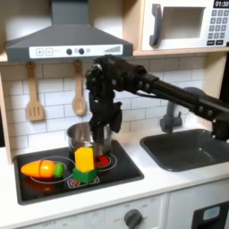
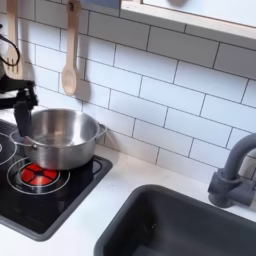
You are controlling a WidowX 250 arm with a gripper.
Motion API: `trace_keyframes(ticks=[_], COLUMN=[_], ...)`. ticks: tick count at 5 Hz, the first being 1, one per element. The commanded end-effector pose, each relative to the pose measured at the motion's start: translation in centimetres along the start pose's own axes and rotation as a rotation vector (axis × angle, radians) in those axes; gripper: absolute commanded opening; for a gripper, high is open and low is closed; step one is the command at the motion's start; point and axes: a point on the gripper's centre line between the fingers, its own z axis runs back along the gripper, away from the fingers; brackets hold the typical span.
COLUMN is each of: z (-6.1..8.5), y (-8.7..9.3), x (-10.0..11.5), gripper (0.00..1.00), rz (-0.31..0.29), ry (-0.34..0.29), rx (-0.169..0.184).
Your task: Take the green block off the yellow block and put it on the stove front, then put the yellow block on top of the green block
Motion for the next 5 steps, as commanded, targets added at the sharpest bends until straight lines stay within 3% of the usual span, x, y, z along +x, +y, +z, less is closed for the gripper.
trace_keyframes(ticks=[1, 3, 4, 5], z=[-1.5, -2.5, -2.8, -2.2], y=[-3.0, -2.7, -2.0, -2.1], x=[-3.7, -5.9, -6.8, -8.5], gripper=[1.00, 1.00, 1.00, 1.00], rz=[-0.090, -0.172, -0.178, -0.256], ry=[0.050, 0.091, 0.106, 0.105], rx=[-0.017, 0.010, -0.012, -0.057])
